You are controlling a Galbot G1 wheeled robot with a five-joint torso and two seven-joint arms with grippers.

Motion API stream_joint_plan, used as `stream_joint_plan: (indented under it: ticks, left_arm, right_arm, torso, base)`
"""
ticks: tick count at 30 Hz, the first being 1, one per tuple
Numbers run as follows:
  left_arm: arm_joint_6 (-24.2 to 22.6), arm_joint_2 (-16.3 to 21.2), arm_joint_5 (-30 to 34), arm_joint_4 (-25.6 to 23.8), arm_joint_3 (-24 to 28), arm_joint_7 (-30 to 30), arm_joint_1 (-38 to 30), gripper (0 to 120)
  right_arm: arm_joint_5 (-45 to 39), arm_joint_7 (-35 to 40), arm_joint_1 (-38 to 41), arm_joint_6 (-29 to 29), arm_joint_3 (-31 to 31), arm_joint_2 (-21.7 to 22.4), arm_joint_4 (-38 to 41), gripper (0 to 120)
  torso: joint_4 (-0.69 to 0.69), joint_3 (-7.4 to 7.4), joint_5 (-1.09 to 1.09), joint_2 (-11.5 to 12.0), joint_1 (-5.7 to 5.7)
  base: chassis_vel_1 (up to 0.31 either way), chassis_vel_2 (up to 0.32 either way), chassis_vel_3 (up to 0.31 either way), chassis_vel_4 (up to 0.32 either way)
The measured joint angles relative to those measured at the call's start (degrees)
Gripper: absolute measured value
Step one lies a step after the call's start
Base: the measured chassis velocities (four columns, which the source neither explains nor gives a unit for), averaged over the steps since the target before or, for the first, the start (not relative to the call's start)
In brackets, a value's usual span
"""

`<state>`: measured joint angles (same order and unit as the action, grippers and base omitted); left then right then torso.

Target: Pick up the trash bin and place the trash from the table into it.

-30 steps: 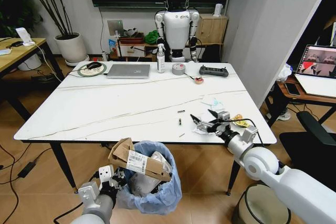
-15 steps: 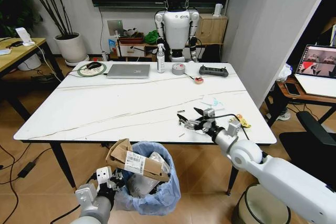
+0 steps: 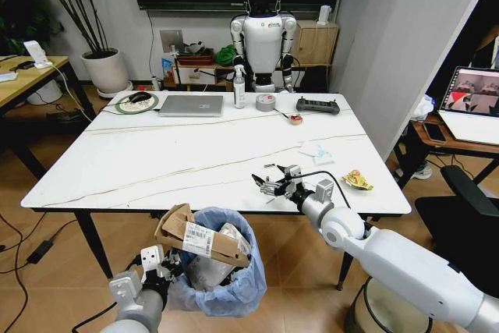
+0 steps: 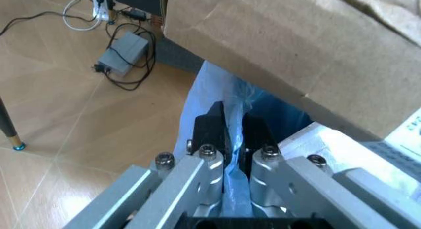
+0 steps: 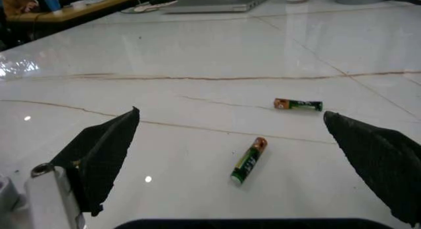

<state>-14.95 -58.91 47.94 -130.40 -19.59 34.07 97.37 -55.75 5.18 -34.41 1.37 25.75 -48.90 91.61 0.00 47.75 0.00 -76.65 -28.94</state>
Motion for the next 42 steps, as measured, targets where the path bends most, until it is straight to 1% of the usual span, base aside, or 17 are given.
stream_joint_plan:
  ticks: [9,26,31,34,37,42]
  left_arm:
    - [0.0,-0.3,0.0,0.0,0.0,0.2,-0.2,0]
    - [-0.1,-0.4,-0.1,0.0,0.0,0.3,-0.4,0]
    - [-0.1,-0.4,0.0,0.4,0.1,0.3,-0.7,0]
    - [0.0,-0.4,0.1,0.7,0.1,0.3,-0.8,0]
    - [0.0,-0.3,0.3,1.2,0.3,0.2,-1.4,0]
    - [0.0,-0.4,0.5,1.6,0.5,0.1,-1.8,0]
  right_arm:
    - [0.5,2.1,0.1,-1.2,0.8,-0.7,-2.0,100]
    - [2.6,3.3,0.9,-1.3,3.2,-2.4,-5.1,100]
    - [3.4,5.3,1.2,-2.5,3.9,-2.5,-4.5,100]
    - [3.5,7.5,1.9,-4.3,4.8,-2.1,-2.7,100]
    - [2.4,9.5,4.5,-6.2,7.2,-1.7,-0.8,100]
    - [0.6,10.1,7.4,-7.0,9.5,-1.9,-0.7,100]
  torso:
    - [0.0,-0.01,0.0,0.0,0.0]
    - [0.0,-0.01,0.0,0.0,0.0]
    - [0.0,-0.01,0.0,0.0,0.0]
    - [0.0,0.0,0.0,0.0,0.0]
    - [0.0,0.0,0.0,0.0,0.0]
    - [0.0,0.0,0.0,0.0,0.0]
  base:
    - [0.0,0.0,0.0,0.0]
    - [0.0,0.0,0.0,0.0]
    - [0.0,0.0,0.0,0.0]
    - [0.0,0.0,0.0,0.0]
    - [0.0,0.0,0.0,0.0]
    - [0.0,0.0,0.0,0.0]
